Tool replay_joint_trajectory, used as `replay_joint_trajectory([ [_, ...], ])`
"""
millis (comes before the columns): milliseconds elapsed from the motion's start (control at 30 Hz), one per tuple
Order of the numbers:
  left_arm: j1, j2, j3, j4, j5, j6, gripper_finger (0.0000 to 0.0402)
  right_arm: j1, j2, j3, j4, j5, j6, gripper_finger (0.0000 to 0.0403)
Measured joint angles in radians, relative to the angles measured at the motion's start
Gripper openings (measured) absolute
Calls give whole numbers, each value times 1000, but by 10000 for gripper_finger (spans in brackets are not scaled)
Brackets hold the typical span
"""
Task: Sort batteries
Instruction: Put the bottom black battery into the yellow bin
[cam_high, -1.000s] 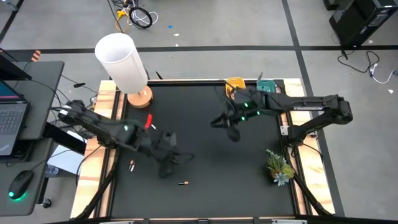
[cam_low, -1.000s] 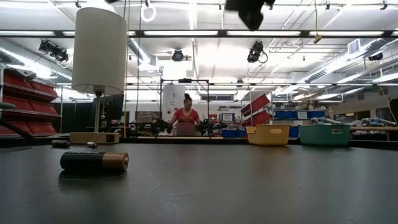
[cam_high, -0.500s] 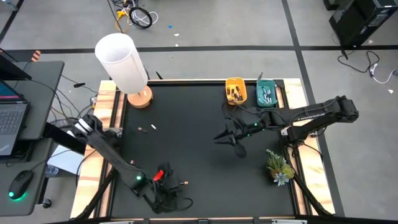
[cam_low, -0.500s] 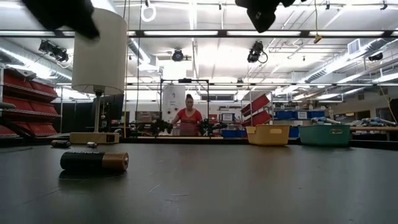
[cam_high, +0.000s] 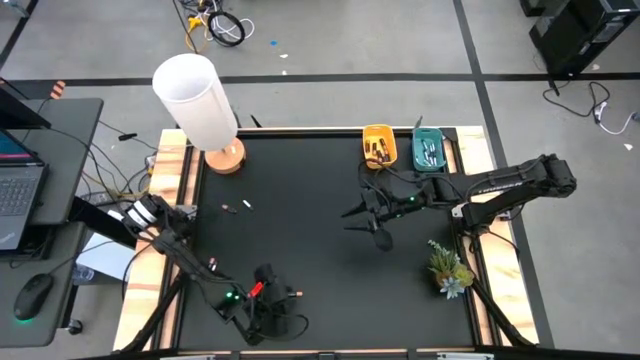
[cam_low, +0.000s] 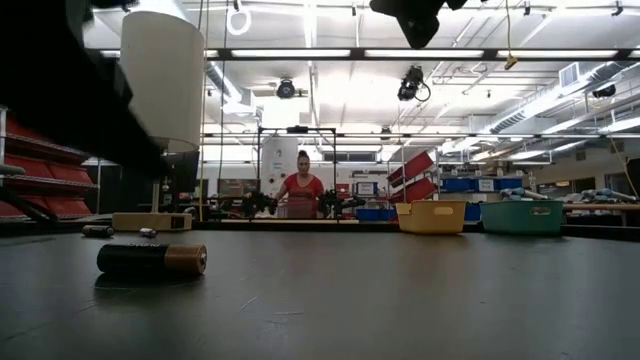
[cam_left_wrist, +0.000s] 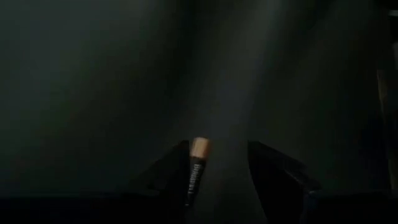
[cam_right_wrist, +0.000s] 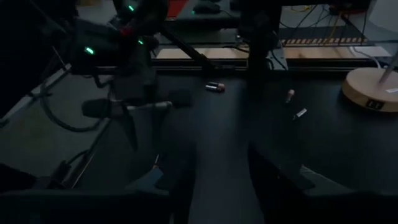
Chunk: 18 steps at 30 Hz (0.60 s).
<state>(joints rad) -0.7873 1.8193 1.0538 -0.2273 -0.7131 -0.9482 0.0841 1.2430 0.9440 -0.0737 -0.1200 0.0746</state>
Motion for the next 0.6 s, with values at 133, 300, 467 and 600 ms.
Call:
replay_joint_trajectory([
  [133, 4, 6, -54, 115, 1, -4, 172, 0, 0, 0, 10, 0, 1, 155],
  [300, 7, 8, -78, 131, -12, -1, 172, 0, 0, 0, 12, -1, 0, 156],
  [467, 14, 8, -112, 146, -18, 0, 172, 0, 0, 0, 12, -1, -3, 155],
  [600, 27, 8, -133, 202, -13, 15, 172, -1, 0, 0, 12, -1, -4, 154],
])
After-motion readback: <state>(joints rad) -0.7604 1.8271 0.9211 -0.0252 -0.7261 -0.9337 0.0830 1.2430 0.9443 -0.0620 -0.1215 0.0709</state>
